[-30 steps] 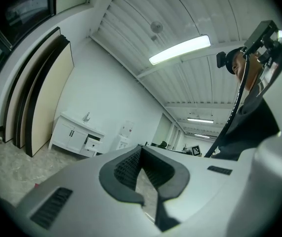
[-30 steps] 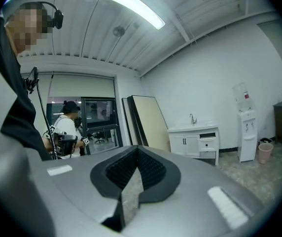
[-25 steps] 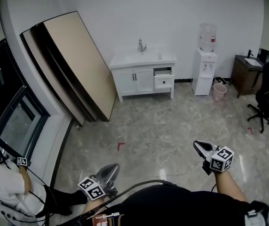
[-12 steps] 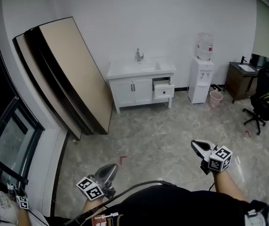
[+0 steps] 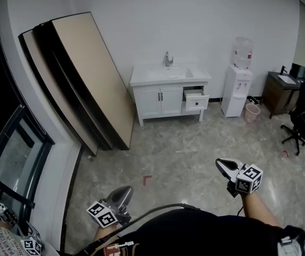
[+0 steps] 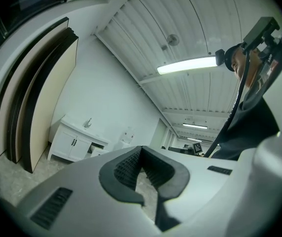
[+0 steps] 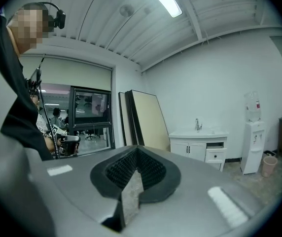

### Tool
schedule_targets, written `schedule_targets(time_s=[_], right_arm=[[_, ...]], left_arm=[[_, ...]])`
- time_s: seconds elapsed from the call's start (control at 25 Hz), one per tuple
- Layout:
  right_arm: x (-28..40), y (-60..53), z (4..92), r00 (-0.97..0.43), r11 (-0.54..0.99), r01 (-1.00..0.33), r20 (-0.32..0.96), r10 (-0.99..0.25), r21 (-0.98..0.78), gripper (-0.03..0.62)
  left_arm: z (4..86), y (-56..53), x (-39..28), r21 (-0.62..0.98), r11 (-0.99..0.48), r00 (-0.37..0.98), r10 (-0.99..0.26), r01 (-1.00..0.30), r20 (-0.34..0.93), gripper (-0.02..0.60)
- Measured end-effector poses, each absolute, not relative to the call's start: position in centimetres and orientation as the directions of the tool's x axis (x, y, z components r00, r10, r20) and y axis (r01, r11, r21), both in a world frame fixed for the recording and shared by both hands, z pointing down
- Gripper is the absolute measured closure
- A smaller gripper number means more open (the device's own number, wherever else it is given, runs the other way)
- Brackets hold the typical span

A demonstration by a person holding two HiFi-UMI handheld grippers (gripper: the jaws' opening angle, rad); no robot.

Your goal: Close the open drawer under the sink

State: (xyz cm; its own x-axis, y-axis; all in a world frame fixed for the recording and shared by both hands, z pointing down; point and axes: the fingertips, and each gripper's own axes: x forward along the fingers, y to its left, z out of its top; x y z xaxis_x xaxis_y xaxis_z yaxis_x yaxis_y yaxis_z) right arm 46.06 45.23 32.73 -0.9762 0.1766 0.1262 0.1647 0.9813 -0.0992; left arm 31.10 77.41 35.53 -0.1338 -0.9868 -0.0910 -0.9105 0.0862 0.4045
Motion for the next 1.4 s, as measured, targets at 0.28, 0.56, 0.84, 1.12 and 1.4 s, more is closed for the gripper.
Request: schedule_targets(time_s=[0.28,0.56,0.84,1.12,1.4], right_arm=[[42.2,44.0,33.2,-0.97,0.973,0.197,0.121,0.211,-0.122,0.592],[37.3,40.7,33.6,-0.951,0.95,0.283,0.091,0.296,-0.136,0.592],[33.1,32.7,31.9,-0.932,0.93,0.347,0.066,0.356,-0.122,0.592],[31.5,24.4,31.8,-0.923,0.921,0.372,0.058,0.38,-0.115,0.592],[31.5,18.0,33.9,-0.928,0.927,0.354,0.081,0.365,-0.125,0.592]], left_arm=[[36.4,77.6,29.1,0.418,0.133,-0.181,-0.98,-0.899,-0.078,0.581],[35.5,74.9,26.6,0.387,0.208,-0.251,-0.966,-0.898,-0.065,0.581],[33.7,68.5,24.8,0.368,0.279,-0.331,-0.94,-0.887,-0.085,0.581],[33.5,59.6,24.5,0.378,0.285,-0.336,-0.939,-0.881,-0.077,0.581],[33.9,51.9,23.8,0.376,0.257,-0.295,-0.954,-0.89,-0.046,0.581]])
